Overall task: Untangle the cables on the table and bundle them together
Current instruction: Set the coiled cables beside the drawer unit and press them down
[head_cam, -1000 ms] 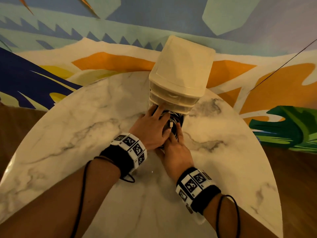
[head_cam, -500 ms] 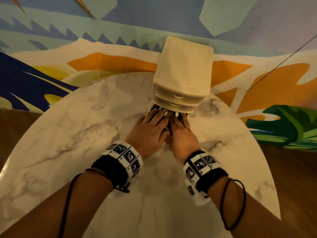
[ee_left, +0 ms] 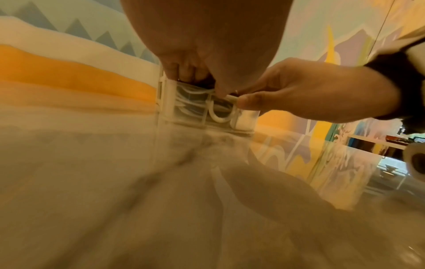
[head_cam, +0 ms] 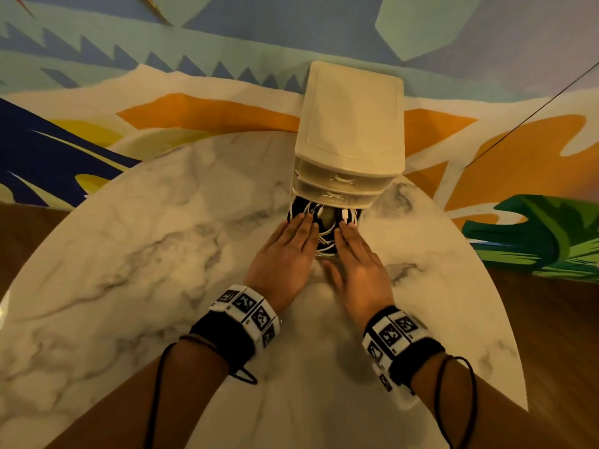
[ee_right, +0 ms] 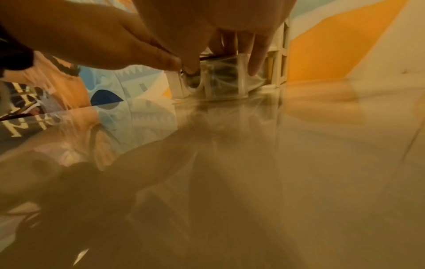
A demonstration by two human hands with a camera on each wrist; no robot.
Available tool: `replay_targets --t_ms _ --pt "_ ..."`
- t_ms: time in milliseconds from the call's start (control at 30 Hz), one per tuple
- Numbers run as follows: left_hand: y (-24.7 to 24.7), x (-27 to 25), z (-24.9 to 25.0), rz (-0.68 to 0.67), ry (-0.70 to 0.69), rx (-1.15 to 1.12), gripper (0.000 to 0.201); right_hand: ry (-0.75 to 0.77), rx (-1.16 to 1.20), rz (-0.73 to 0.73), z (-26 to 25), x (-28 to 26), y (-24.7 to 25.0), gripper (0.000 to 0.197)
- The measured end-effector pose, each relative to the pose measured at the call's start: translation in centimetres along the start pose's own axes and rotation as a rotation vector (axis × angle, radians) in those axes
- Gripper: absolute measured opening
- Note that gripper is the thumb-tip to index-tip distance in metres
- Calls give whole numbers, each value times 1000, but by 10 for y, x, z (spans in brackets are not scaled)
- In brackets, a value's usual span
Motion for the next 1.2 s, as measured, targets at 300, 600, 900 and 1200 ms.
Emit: replay_targets --t_ms 300,600,900,1200 --pt "6 21 17 111 -39 36 29 79 11 -164 19 20 15 64" --pt "14 52 35 110 233 -148 12 76 85 -150 26 17 15 63" --pt "-8 10 17 18 319 -230 75 129 2 -118 26 17 9 60" --pt "-8 20 28 -11 236 -81 67 134 14 -111 26 24 13 55"
Point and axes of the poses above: each hand's wrist, its own x-axis towards the middle knuckle, its own y-axis out of the back of the hand, z = x × y, the point moved 2 cm from there along x, towards the middle knuckle, and after that the axes turned 4 degrees about z, right-handed, at the moved point
